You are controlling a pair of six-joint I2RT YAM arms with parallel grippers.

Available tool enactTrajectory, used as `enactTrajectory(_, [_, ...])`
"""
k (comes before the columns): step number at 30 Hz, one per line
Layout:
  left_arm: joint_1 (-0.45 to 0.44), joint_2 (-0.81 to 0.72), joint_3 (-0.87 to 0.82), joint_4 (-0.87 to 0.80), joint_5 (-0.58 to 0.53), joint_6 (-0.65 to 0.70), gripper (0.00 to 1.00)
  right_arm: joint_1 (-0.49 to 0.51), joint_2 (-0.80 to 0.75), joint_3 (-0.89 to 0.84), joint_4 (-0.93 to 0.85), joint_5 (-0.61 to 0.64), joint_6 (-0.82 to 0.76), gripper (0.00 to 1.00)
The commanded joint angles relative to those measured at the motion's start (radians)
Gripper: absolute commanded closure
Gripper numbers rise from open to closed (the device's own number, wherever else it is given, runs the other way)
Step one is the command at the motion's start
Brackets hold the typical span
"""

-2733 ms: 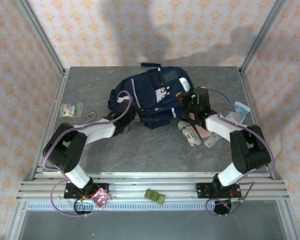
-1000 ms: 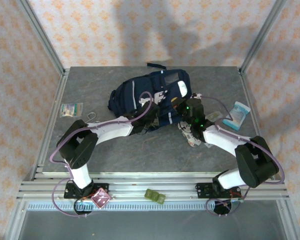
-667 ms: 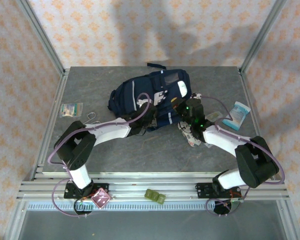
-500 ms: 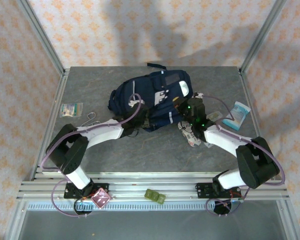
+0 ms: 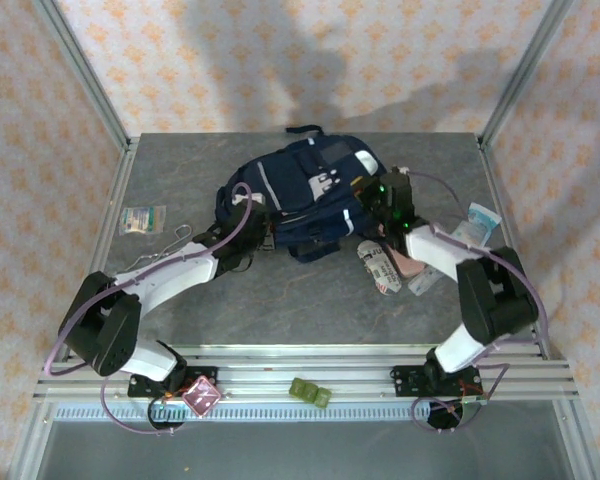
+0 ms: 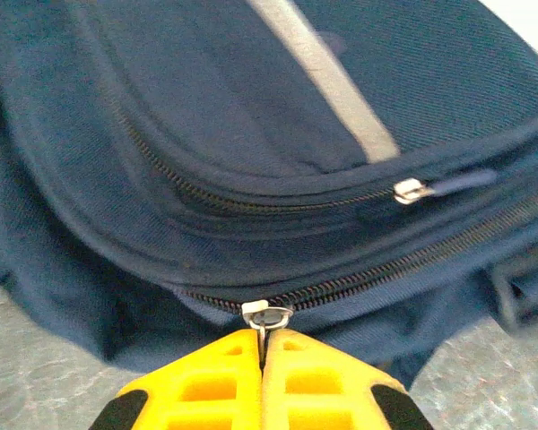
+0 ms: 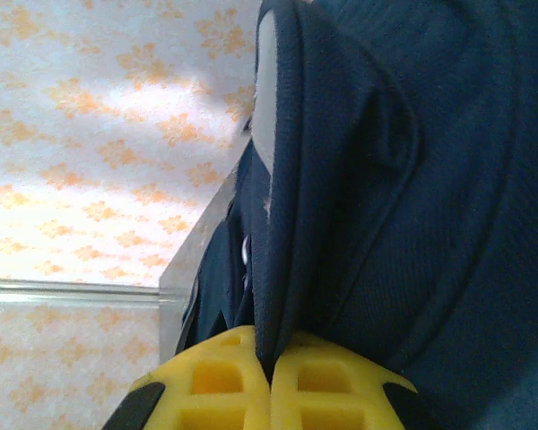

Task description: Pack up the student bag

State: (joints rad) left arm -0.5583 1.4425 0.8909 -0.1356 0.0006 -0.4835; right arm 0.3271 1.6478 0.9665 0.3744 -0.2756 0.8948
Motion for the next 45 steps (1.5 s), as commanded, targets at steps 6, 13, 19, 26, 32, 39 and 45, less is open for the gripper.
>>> enactTrajectory(6, [-0.112,0.032,0.124,0.023,0.091,-0.014,1.00,-0.014,0.181,0.403,-0.459,-0.103,-0.140,0.57])
enactTrajectory(13, [-0.127,0.129,0.223,0.028,0.111,0.005,1.00,0.050,-0.021,0.159,-0.478,-0.197,-0.091,0.41])
enactTrajectory(19, [-0.141,0.143,0.239,0.016,0.108,0.029,1.00,0.104,-0.103,-0.021,-0.369,-0.290,0.011,0.40])
enactTrajectory(26, [-0.170,0.133,0.234,-0.001,0.101,0.056,1.00,0.164,-0.018,0.016,-0.291,-0.316,0.047,0.40])
enactTrajectory(32, [-0.207,0.133,0.206,0.007,0.108,0.065,1.00,0.225,0.072,0.079,-0.237,-0.301,0.069,0.55])
enactTrajectory(39, [-0.192,0.088,0.123,-0.019,-0.015,0.049,1.00,0.201,0.081,0.020,-0.155,-0.232,0.096,1.00])
enactTrajectory(45, [-0.049,-0.019,-0.042,-0.041,-0.100,0.038,1.00,0.129,-0.016,-0.057,-0.138,-0.117,0.102,1.00])
